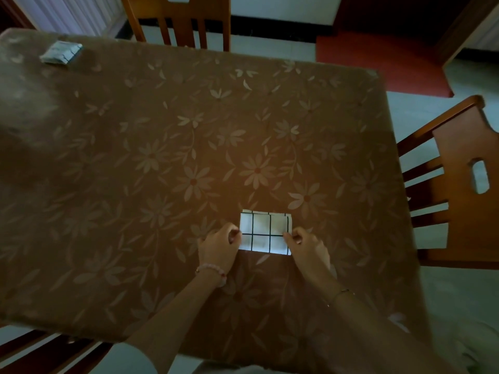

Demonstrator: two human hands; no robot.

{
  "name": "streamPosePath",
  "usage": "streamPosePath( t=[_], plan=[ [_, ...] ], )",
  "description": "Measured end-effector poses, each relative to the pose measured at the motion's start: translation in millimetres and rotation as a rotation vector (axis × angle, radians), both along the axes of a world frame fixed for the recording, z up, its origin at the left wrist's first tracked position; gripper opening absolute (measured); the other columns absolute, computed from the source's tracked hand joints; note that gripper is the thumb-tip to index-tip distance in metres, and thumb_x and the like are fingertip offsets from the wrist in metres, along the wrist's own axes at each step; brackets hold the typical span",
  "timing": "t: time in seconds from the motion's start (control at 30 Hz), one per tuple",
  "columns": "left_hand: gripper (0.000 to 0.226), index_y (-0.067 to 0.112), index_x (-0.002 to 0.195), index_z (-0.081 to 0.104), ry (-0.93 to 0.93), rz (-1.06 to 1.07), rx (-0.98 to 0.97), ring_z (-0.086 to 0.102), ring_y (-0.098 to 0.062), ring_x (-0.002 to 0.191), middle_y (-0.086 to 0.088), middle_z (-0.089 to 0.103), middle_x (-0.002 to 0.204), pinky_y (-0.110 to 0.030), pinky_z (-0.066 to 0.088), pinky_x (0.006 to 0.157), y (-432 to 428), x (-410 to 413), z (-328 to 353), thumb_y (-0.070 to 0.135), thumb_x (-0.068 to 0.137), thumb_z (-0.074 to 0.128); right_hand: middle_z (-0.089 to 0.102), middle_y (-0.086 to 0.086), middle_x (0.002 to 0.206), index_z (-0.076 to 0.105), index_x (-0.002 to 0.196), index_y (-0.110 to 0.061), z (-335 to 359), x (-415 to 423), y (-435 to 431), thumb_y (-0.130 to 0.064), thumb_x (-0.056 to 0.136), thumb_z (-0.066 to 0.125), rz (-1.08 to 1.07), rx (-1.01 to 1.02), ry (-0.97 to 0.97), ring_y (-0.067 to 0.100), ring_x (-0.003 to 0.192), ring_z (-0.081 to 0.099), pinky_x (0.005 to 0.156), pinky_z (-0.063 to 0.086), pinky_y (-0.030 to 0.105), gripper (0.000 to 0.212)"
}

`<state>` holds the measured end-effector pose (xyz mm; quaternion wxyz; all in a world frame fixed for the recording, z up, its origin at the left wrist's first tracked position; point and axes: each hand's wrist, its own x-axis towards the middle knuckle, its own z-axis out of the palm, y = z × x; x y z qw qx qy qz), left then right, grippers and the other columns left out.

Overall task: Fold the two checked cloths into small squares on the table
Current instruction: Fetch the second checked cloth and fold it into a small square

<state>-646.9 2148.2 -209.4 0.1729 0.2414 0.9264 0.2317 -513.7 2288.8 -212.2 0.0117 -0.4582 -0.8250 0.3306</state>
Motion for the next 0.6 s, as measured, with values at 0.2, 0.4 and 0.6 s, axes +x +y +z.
streamPosePath(
  t=[0.2,0.4,0.6],
  plan=[
    [0.015,0.03,0.094,0.058,0.038,-0.005,0.0,0.057,-0.014,0.086,0.01,0.065,0.082,-0.037,0.034,0.09,11.8,-3.0,-0.7,0.037,0.09,0.046,0.068,0.0,0.085,0.06,0.089,-0.019,-1.6,-3.9,2.6,-0.044,0.091,0.049,-0.054,0.037,-0.038,0.025,0.081,0.062,0.066,0.042,0.029,0.027],
    [0.018,0.03,0.094,0.059,0.071,0.003,-0.057,0.054,-0.013,0.084,0.011,0.063,0.08,-0.036,0.029,0.091,20.8,-3.2,1.5,0.039,0.091,0.043,0.067,-0.001,0.08,0.059,0.088,-0.022,-5.3,-7.9,3.0,-0.046,0.089,0.051,-0.106,0.099,-0.05,0.025,0.076,0.063,0.061,0.042,0.028,0.025],
    [0.017,0.026,0.093,0.059,0.155,-0.001,-0.077,0.057,-0.016,0.084,0.009,0.065,0.082,-0.039,0.029,0.095,28.2,-3.9,-3.1,0.039,0.089,0.049,0.061,-0.002,0.075,0.052,0.083,-0.021,-3.5,-11.3,3.1,-0.045,0.087,0.055,-0.178,0.127,-0.047,0.026,0.07,0.06,0.06,0.04,0.029,0.024]
  ],
)
